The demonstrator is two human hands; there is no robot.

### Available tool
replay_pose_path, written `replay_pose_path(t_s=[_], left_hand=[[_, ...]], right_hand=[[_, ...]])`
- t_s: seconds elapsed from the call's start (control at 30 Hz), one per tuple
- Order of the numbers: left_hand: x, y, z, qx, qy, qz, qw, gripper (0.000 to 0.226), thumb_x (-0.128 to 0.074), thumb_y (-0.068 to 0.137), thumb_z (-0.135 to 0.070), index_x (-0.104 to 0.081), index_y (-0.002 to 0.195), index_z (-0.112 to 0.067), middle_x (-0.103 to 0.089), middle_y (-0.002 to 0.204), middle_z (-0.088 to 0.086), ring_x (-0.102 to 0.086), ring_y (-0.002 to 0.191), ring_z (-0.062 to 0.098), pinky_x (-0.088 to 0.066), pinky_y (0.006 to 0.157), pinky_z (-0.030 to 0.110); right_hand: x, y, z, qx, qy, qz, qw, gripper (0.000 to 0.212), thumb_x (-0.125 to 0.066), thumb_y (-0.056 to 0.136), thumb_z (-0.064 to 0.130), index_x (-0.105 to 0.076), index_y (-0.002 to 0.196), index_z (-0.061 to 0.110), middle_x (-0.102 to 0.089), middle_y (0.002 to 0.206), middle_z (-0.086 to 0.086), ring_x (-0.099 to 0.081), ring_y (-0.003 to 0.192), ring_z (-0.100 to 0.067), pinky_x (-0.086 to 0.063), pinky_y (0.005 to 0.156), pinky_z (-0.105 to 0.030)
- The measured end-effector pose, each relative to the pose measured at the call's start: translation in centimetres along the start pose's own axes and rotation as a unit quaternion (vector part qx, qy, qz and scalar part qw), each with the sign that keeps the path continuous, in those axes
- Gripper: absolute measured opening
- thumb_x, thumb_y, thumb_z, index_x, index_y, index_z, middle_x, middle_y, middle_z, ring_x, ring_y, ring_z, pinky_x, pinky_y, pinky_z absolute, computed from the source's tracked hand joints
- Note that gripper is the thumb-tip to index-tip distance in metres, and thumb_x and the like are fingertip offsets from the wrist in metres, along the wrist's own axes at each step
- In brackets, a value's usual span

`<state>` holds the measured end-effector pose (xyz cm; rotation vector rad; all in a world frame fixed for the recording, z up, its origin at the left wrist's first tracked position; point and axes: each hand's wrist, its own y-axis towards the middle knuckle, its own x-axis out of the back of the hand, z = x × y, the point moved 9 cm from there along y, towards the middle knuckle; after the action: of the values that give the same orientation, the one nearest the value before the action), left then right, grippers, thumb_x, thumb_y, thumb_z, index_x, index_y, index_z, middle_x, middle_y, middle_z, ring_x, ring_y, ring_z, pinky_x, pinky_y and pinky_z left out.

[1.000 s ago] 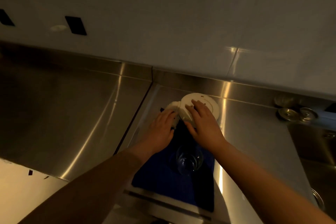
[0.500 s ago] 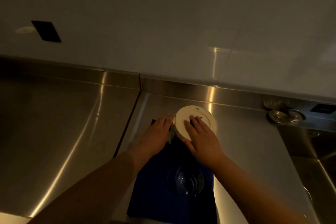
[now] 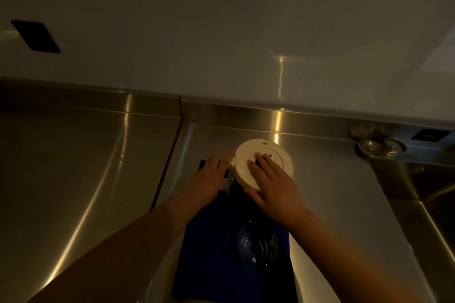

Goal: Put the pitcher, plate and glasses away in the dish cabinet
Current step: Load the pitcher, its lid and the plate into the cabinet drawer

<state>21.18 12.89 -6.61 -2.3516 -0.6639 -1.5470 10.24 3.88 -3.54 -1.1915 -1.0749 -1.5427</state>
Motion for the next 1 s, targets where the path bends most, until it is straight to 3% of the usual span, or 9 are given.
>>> replay_pose_path(t_s=[0.13,0.27,0.37,0.47,0.57,0.63,0.8,1.0], left_hand=[[0.8,0.1,-1.0,-0.007,0.013,0.012,1.000,0.085,-0.057,0.087,-0.006,-0.003,0.149,-0.028,-0.027,0.144,0.011,-0.038,0.123,0.025,-0.043,0.095,0.039],[1.9,0.6,-3.2,-0.022,0.032,0.020,0.999,0.085,-0.061,0.087,-0.011,-0.006,0.149,-0.027,-0.027,0.147,0.009,-0.036,0.127,0.024,-0.040,0.099,0.038],[2.8,1.5,-5.0,-0.023,-0.001,-0.004,1.000,0.078,-0.060,0.087,-0.012,-0.014,0.148,-0.026,-0.031,0.146,0.006,-0.041,0.124,0.022,-0.039,0.098,0.034],[3.2,2.4,-5.8,-0.013,-0.069,-0.042,0.997,0.053,-0.048,0.096,-0.016,-0.028,0.144,-0.022,-0.037,0.144,0.006,-0.041,0.124,0.020,-0.035,0.101,0.031],[2.8,3.0,-6.0,-0.006,-0.043,-0.065,0.997,0.046,-0.039,0.098,-0.020,-0.031,0.143,-0.018,-0.041,0.141,0.009,-0.041,0.125,0.025,-0.034,0.100,0.034],[2.4,3.3,-5.9,-0.004,-0.033,-0.074,0.997,0.047,-0.037,0.096,-0.020,-0.031,0.142,-0.018,-0.043,0.141,0.011,-0.042,0.124,0.027,-0.035,0.099,0.037],[1.3,3.6,-6.8,-0.042,-0.025,-0.056,0.997,0.061,-0.054,0.093,-0.017,-0.023,0.144,-0.026,-0.037,0.144,0.004,-0.039,0.126,0.019,-0.027,0.100,0.026],[1.2,3.2,-7.6,-0.049,0.032,-0.049,0.997,0.078,-0.060,0.086,-0.005,-0.014,0.148,-0.020,-0.028,0.148,0.008,-0.035,0.128,0.023,-0.032,0.104,0.035]], right_hand=[[0.6,-0.2,-0.2,-0.001,0.021,-0.007,1.000,0.070,-0.040,0.093,0.054,-0.020,0.148,0.017,-0.012,0.156,-0.004,-0.003,0.144,-0.020,-0.008,0.114,-0.034],[1.7,0.1,-0.3,0.018,0.047,-0.006,0.999,0.074,-0.038,0.093,0.054,-0.007,0.149,0.017,0.005,0.153,0.001,0.007,0.142,-0.015,0.004,0.113,-0.028],[2.5,0.8,-0.2,0.040,0.051,0.001,0.998,0.077,-0.043,0.093,0.051,-0.003,0.149,0.016,0.008,0.154,0.000,0.009,0.143,-0.016,0.003,0.116,-0.030],[3.7,1.4,-0.6,0.038,0.074,-0.020,0.996,0.075,-0.050,0.093,0.043,-0.010,0.149,0.014,-0.003,0.157,-0.006,0.004,0.142,-0.014,0.001,0.114,-0.028],[4.6,1.5,-1.2,0.029,0.102,-0.041,0.994,0.070,-0.055,0.092,0.034,-0.020,0.148,0.011,-0.014,0.156,-0.010,-0.008,0.144,-0.019,-0.008,0.116,-0.032],[4.9,1.3,-1.5,0.022,0.110,-0.052,0.992,0.065,-0.056,0.091,0.030,-0.025,0.146,0.011,-0.019,0.155,-0.010,-0.013,0.144,-0.021,-0.011,0.116,-0.032],[5.6,0.1,-2.2,0.019,0.108,-0.083,0.990,0.058,-0.054,0.092,0.026,-0.032,0.143,0.009,-0.029,0.151,-0.010,-0.020,0.142,-0.023,-0.015,0.114,-0.032],[7.0,-1.3,-4.9,-0.043,0.135,-0.140,0.980,0.044,-0.060,0.088,0.021,-0.049,0.128,0.006,-0.047,0.137,-0.012,-0.037,0.132,-0.026,-0.029,0.111,-0.038]])
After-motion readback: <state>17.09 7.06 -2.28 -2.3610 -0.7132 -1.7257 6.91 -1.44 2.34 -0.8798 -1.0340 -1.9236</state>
